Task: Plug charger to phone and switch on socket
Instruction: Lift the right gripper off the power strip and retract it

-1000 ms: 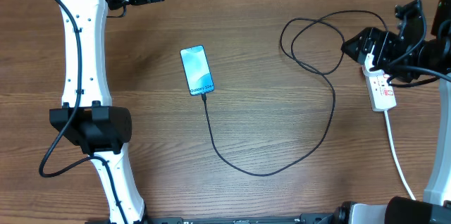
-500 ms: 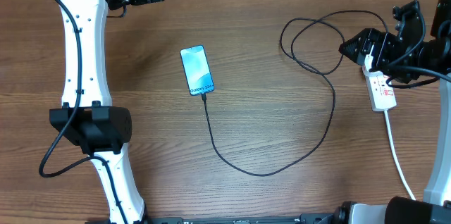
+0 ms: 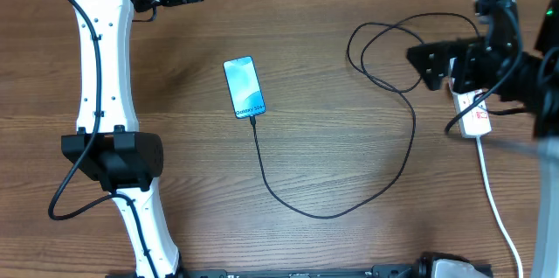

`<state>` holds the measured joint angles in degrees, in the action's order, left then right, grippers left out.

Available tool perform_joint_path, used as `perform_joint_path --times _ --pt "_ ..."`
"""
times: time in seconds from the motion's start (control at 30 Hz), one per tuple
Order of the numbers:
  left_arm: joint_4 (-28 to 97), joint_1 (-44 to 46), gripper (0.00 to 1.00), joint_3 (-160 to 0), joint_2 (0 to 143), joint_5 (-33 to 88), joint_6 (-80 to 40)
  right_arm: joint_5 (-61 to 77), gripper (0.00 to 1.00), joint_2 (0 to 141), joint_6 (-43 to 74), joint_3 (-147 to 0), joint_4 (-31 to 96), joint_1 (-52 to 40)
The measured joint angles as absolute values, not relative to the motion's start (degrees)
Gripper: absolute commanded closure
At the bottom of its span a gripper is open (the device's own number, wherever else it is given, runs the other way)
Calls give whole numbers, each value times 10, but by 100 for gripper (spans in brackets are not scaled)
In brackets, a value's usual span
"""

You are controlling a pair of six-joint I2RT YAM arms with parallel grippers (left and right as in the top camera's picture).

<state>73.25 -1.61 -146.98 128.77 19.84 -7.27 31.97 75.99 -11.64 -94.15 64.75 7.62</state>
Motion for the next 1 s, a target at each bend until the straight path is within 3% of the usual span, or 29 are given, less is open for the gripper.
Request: perform_joint_path --times 0.27,0.63,1.0 --pt "733 -16 0 -1470 1288 198 -73 146 0 577 7 -744 390 -62" --pt "733 -16 1 -1470 1288 197 -73 55 0 270 64 -314 73 -76" --pt "733 -16 0 -1470 1288 196 -73 40 0 56 70 -67 -24 -76"
